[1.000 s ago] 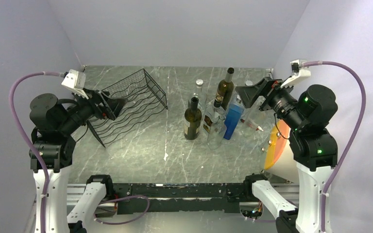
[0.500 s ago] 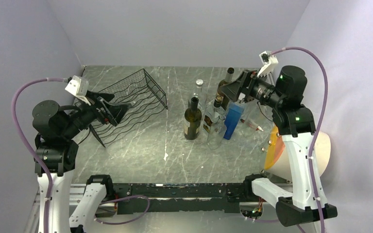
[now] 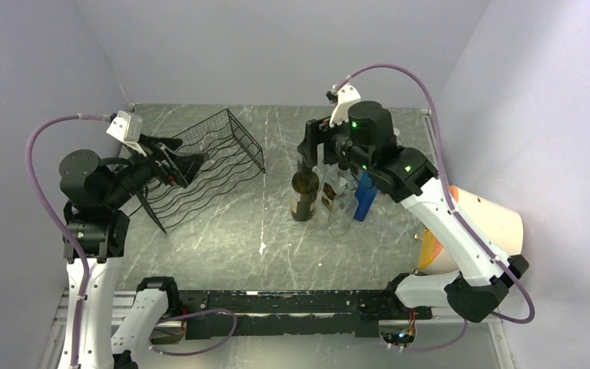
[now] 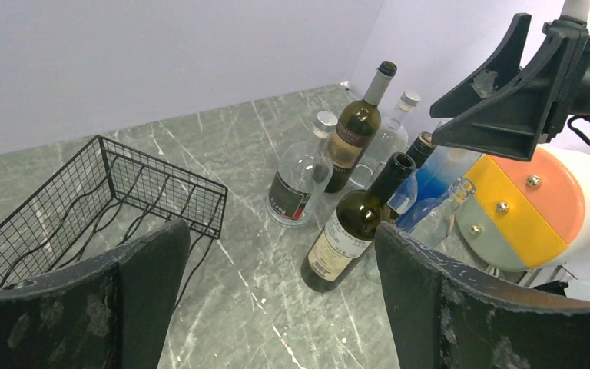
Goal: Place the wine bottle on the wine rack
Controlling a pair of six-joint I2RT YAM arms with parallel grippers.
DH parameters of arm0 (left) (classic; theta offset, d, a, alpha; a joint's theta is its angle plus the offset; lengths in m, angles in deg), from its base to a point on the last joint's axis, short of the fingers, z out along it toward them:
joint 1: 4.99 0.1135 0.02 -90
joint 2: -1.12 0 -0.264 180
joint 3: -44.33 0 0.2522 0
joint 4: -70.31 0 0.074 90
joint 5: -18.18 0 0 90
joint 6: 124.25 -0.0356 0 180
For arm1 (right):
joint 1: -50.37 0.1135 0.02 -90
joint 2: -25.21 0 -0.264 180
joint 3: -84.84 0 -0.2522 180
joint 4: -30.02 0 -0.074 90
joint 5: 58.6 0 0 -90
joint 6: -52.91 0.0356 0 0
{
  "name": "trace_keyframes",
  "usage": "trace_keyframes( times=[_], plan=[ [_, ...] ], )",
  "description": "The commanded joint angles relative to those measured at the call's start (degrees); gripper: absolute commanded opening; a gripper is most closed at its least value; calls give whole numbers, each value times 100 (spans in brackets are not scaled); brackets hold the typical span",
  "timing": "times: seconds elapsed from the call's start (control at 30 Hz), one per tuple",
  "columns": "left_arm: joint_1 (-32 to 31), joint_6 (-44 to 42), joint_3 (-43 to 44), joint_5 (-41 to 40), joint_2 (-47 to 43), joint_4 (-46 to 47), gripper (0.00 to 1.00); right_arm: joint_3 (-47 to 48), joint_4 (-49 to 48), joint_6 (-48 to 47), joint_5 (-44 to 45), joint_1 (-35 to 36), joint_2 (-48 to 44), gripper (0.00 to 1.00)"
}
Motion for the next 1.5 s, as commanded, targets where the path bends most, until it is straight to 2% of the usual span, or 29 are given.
trace_keyframes(
  times=[0.0,0.17,0.33,0.53,0.77,0.9,1.03,1.13,1.27,1.37,1.47],
  plan=[
    [74,120,-180,-87,-21,562,94,-44,10,-270,884,271,100,79],
    [74,141,-466,663,13,1045,93,-492,-199,-219,804,395,193,79],
    [74,230,-734,740,59,1424,94,-855,-491,-172,706,437,336,72],
    [74,225,-880,741,102,1448,93,-1036,-647,-189,639,471,535,46],
    [-8,302,-1330,1571,239,2046,93,-1129,-822,-376,631,526,450,10],
    [-378,501,-1510,1477,484,2235,92,-1192,-989,-384,582,534,266,5],
    [-1446,146,-1874,446,739,2414,92,-1157,-1092,-362,273,538,102,3],
    [-2087,-189,-2334,-77,987,3098,96,-1145,-1198,-275,-3,534,-56,1],
    [-2211,-425,-2438,-44,1652,3437,96,-1194,-1473,52,-229,535,-243,0],
    [-2273,-320,-2535,468,2040,3833,100,-1405,-1905,332,-354,534,-433,0],
    [-2578,-430,-2770,378,2181,4355,100,-1434,-2136,553,-469,535,-455,0]
  ],
)
